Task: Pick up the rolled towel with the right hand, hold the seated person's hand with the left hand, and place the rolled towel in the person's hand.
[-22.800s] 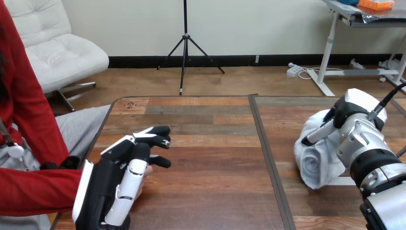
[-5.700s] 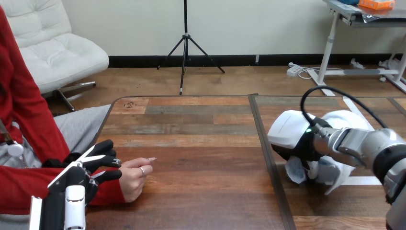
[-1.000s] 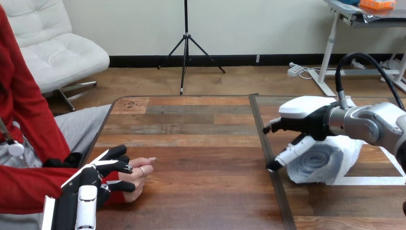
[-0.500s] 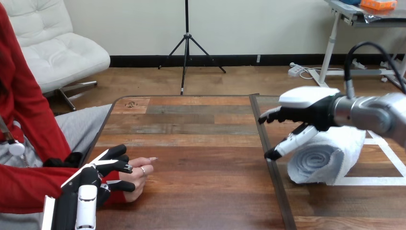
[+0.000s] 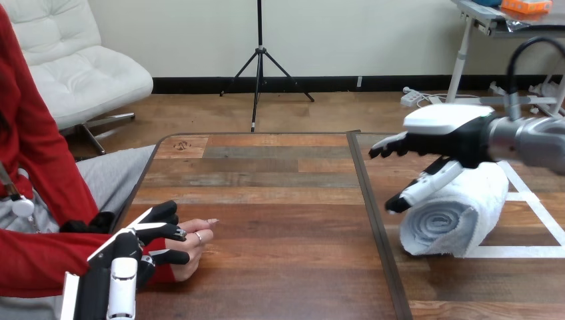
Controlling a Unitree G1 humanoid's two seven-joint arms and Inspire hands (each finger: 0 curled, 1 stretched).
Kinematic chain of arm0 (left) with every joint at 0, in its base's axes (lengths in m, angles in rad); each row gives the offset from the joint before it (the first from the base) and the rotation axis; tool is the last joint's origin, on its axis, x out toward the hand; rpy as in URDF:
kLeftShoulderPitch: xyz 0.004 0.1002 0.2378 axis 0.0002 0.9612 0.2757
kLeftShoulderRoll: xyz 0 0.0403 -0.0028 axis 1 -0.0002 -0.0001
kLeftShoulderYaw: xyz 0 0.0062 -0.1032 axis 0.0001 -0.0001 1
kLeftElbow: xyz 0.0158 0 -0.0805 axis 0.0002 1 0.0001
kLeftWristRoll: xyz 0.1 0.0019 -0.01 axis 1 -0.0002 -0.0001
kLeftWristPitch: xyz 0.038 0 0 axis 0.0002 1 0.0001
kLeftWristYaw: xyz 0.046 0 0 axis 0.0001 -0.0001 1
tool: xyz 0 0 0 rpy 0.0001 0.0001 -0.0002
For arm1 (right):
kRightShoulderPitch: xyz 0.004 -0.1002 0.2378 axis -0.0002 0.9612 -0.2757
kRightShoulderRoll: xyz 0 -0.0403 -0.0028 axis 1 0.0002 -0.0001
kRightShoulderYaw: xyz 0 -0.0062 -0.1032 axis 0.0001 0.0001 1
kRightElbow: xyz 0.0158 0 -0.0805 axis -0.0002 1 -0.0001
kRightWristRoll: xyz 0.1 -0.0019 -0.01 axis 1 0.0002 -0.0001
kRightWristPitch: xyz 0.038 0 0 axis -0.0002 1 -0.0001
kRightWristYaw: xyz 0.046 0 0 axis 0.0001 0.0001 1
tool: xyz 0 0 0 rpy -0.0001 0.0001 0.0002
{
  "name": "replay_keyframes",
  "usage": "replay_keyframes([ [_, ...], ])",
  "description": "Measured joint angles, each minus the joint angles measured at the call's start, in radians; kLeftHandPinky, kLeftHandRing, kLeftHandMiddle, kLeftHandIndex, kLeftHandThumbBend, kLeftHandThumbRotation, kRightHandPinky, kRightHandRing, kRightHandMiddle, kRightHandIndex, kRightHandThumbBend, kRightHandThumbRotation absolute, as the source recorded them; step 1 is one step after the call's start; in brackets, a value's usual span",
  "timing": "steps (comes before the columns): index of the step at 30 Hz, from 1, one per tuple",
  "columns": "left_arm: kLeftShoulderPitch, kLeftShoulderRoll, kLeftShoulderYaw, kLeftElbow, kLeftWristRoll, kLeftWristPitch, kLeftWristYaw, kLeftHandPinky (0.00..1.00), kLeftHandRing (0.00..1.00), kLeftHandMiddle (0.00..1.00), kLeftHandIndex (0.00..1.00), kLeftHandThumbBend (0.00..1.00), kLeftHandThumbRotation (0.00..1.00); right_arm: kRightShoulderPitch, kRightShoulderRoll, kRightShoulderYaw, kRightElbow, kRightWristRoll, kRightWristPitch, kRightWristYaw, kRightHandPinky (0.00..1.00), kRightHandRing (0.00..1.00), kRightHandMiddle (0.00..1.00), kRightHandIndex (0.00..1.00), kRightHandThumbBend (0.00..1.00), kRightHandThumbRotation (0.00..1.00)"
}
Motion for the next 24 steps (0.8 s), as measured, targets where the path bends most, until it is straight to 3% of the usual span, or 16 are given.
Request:
replay_keyframes([
  [14,-0.001,0.001,-0.008,0.0,0.003,0.005,0.001,0.59,0.79,0.79,0.51,0.5,1.0,-0.012,-0.081,0.002,-0.04,-0.047,-0.077,-0.012,0.74,0.82,0.86,0.89,1.0,0.87],
  [24,-0.001,0.001,-0.01,0.0,0.002,0.015,0.001,0.6,0.8,0.79,0.51,0.52,1.0,-0.013,-0.113,0.01,-0.04,-0.129,-0.091,-0.077,0.78,0.85,0.88,0.91,1.0,0.84],
])
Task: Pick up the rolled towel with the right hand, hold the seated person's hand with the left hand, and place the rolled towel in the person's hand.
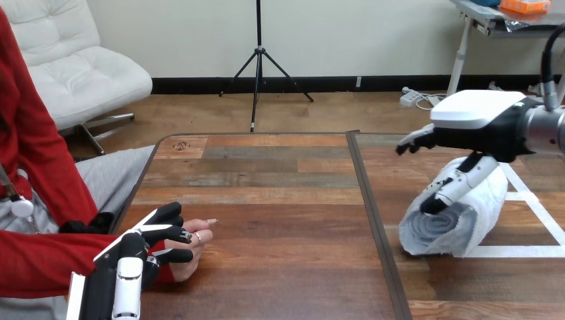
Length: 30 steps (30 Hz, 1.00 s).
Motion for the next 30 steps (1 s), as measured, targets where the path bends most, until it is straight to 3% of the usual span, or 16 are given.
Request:
replay_keyframes([
  [16,0.0,0.0,-0.002,0.0,-0.001,0.003,0.0,0.54,0.77,0.79,0.5,0.54,1.0,-0.001,-0.025,0.062,0.006,-0.188,-0.004,-0.157,0.83,0.88,0.92,0.94,1.0,0.77],
  [22,-0.001,0.0,-0.002,0.0,-0.001,0.004,0.0,0.53,0.78,0.79,0.5,0.54,1.0,-0.004,-0.032,0.103,0.007,-0.264,-0.008,-0.214,0.85,0.9,0.94,0.96,1.0,0.76],
  [30,-0.001,0.0,-0.002,0.0,-0.001,0.004,0.0,0.53,0.79,0.79,0.5,0.53,1.0,-0.007,-0.041,0.171,0.007,-0.386,-0.009,-0.335,0.86,0.92,0.96,0.98,1.0,0.76],
])
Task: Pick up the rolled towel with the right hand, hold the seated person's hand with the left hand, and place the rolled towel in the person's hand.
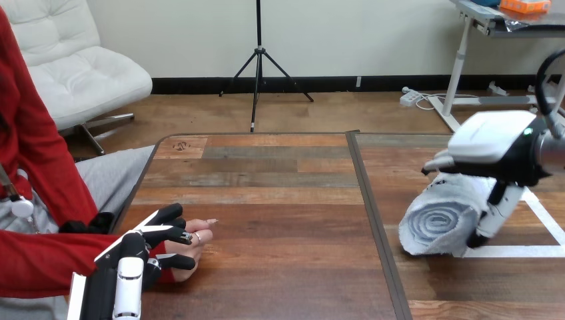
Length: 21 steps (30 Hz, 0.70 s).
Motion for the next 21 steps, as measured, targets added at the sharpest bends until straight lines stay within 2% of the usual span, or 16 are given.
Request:
replay_keyframes([
  [5,0.0,0.0,0.0,0.0,0.0,0.0,0.0,0.53,0.79,0.79,0.51,0.51,1.0,-0.001,-0.002,0.041,0.001,-0.07,0.006,-0.079,0.88,0.94,0.98,1.0,1.0,0.71],
  [13,0.0,0.0,0.0,0.001,0.0,0.0,0.0,0.58,0.8,0.79,0.52,0.5,1.0,-0.001,-0.002,0.091,0.014,-0.139,0.024,-0.178,0.9,0.96,1.0,1.0,1.0,0.65],
  [21,0.0,0.0,0.0,0.002,0.001,0.0,0.001,0.59,0.79,0.78,0.51,0.51,1.0,-0.001,0.0,0.165,0.025,-0.233,0.107,-0.299,0.94,0.99,1.0,1.0,1.0,0.6],
])
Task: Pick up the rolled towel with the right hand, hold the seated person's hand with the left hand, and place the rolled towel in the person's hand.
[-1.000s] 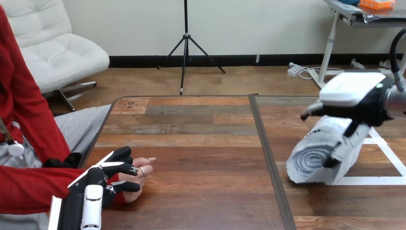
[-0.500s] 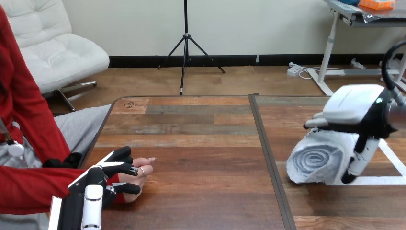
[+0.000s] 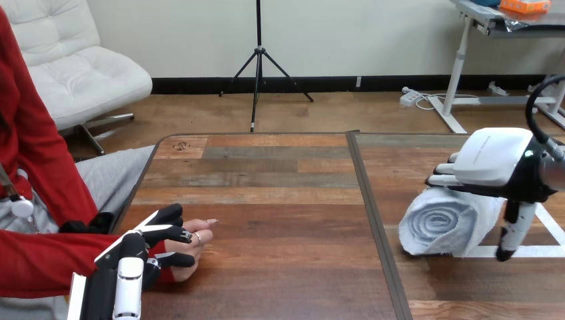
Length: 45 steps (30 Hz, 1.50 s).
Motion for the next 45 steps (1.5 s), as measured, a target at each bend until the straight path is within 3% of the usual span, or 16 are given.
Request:
replay_keyframes([
  [6,0.0,0.0,-0.001,0.0,0.0,0.0,0.001,0.59,0.79,0.78,0.51,0.52,1.0,0.0,0.005,0.055,0.022,-0.052,0.074,-0.091,0.94,1.0,1.0,1.0,1.0,0.57],
  [10,0.0,0.0,-0.002,0.0,0.0,0.0,0.001,0.6,0.8,0.78,0.51,0.52,1.0,0.004,0.009,0.09,0.04,-0.084,0.121,-0.171,0.89,0.98,1.0,1.0,1.0,0.54],
  [17,0.0,0.0,-0.003,0.0,0.001,-0.001,0.005,0.62,0.81,0.78,0.52,0.5,1.0,0.02,0.021,0.137,0.077,-0.109,0.203,-0.311,0.82,0.94,1.0,1.0,1.0,0.49],
  [20,0.0,0.0,-0.003,0.001,0.001,-0.002,0.007,0.62,0.81,0.79,0.52,0.5,1.0,0.031,0.035,0.147,0.094,-0.109,0.236,-0.346,0.81,0.93,0.99,1.0,1.0,0.48],
  [28,0.0,0.0,-0.003,0.001,0.0,-0.009,0.008,0.65,0.82,0.79,0.52,0.48,1.0,0.073,0.08,0.163,0.137,-0.097,0.277,-0.43,0.66,0.77,0.84,0.88,1.0,0.32],
  [35,0.001,0.0,-0.003,0.001,0.0,-0.02,0.015,0.65,0.8,0.78,0.52,0.46,1.0,0.123,0.129,0.157,0.165,-0.022,0.279,-0.457,0.59,0.68,0.74,0.78,1.0,0.23],
  [45,0.001,-0.001,0.0,0.001,-0.001,-0.04,0.018,0.64,0.79,0.78,0.53,0.46,1.0,0.179,0.19,0.112,0.179,0.109,0.281,-0.425,0.56,0.64,0.71,0.75,1.0,0.24],
])
